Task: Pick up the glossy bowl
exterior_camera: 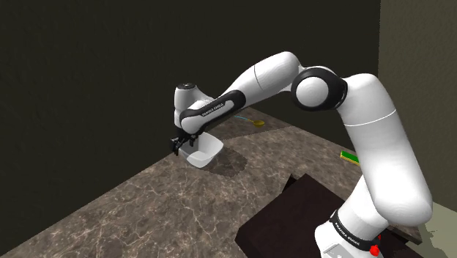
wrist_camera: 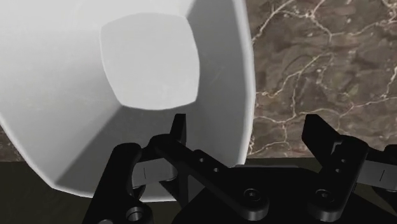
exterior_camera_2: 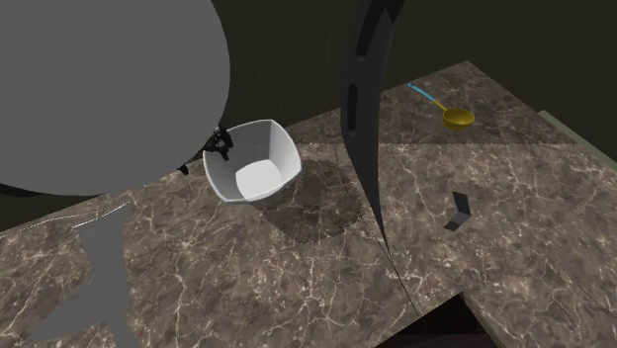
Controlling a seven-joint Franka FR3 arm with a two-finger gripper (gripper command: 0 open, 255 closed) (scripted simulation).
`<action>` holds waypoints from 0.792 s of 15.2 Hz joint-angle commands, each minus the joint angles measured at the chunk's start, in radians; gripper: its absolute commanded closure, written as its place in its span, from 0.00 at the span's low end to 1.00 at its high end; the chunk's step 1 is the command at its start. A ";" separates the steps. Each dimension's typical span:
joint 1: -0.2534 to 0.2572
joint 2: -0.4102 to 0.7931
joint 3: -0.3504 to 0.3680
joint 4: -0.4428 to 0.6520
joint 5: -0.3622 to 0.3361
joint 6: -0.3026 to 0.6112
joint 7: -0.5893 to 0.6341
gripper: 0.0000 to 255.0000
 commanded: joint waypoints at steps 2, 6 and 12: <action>0.001 0.004 -0.001 0.002 -0.001 0.003 0.001 1.00; 0.000 0.004 -0.001 0.003 -0.001 0.002 0.001 1.00; -0.002 -0.016 0.002 -0.002 0.003 -0.013 -0.003 1.00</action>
